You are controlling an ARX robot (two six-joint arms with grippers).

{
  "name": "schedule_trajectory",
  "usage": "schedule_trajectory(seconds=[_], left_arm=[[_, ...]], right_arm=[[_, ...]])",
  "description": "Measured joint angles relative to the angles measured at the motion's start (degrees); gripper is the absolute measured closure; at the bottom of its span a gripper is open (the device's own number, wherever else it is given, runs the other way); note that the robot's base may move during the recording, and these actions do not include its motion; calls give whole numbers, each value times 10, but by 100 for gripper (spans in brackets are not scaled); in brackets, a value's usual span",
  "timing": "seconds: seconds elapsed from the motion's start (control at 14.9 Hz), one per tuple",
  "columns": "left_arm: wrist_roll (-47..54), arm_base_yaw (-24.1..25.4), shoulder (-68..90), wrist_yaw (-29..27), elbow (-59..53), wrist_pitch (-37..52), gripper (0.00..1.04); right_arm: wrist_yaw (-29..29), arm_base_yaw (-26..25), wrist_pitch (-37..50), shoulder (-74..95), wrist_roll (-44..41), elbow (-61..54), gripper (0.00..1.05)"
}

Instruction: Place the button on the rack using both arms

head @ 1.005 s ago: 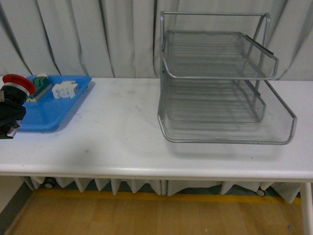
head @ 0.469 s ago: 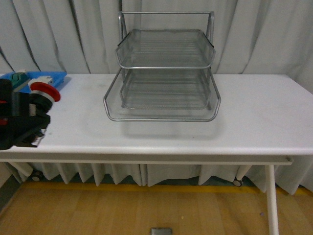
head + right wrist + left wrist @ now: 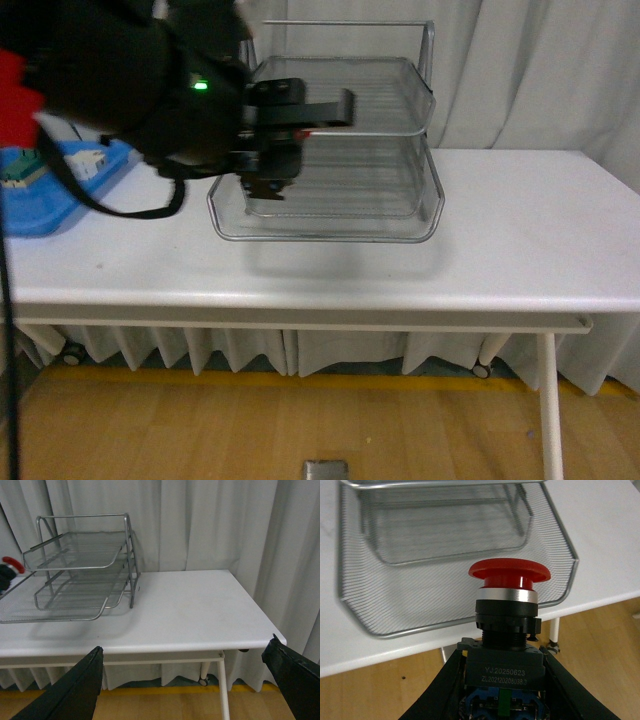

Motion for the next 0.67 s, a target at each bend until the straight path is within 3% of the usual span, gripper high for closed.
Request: schedule_trajectory(seconds=[0.13,0.67], left_arm=[[2,-31,75,-7,92,-26,69],[-4,-31,245,-49,278,-103,69]], right_arm=[[0,0,0,0,0,0,6],[0,0,0,0,0,0,6]])
